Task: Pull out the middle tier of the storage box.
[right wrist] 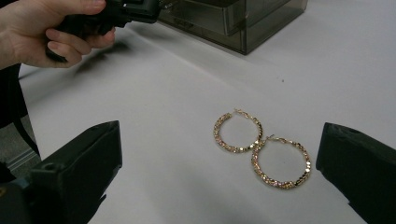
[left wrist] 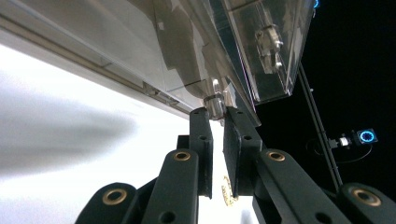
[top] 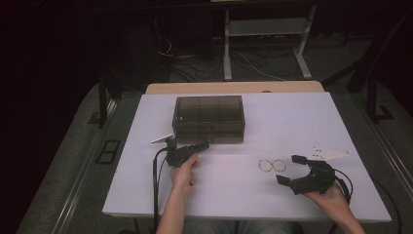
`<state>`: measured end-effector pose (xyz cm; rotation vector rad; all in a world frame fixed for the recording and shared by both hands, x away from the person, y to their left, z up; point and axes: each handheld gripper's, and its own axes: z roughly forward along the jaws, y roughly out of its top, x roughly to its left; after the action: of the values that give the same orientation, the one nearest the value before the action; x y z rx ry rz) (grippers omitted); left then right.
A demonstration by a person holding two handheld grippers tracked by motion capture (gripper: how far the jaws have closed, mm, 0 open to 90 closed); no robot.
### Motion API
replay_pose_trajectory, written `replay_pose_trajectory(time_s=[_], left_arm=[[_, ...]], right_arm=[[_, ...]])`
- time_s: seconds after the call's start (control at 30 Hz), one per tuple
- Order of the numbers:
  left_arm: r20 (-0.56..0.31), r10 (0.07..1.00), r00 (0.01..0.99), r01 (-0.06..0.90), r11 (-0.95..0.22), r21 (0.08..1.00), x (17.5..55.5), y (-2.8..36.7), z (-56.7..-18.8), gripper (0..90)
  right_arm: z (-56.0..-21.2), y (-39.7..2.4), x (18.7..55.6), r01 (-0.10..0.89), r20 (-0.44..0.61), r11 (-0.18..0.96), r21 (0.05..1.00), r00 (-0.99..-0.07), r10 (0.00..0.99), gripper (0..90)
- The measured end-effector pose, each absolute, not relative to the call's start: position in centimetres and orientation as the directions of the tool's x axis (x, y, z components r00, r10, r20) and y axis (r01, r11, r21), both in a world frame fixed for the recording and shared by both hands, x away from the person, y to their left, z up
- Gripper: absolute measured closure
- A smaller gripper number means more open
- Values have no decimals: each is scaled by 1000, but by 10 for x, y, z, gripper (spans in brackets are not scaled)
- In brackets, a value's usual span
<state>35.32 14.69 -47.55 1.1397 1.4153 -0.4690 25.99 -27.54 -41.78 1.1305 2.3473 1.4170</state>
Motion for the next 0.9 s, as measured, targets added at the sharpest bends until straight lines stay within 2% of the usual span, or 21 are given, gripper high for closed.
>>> replay_pose_trajectory(time_s=[0.27,0.4,0.67,0.9], left_arm=[[-913,364,186,835,431,342,351,147,-474,809],[-910,362,203,833,424,355,349,148,-472,730],[-872,420,252,839,354,413,345,147,-463,671],[-783,514,350,829,219,515,340,140,-442,648]], right_arm=[[-418,-275,260,515,223,260,817,-696,682,0],[-418,-275,260,517,224,258,816,-695,683,0],[-418,-275,260,515,221,260,817,-696,684,0],[-418,-277,260,519,224,255,816,-690,689,0]])
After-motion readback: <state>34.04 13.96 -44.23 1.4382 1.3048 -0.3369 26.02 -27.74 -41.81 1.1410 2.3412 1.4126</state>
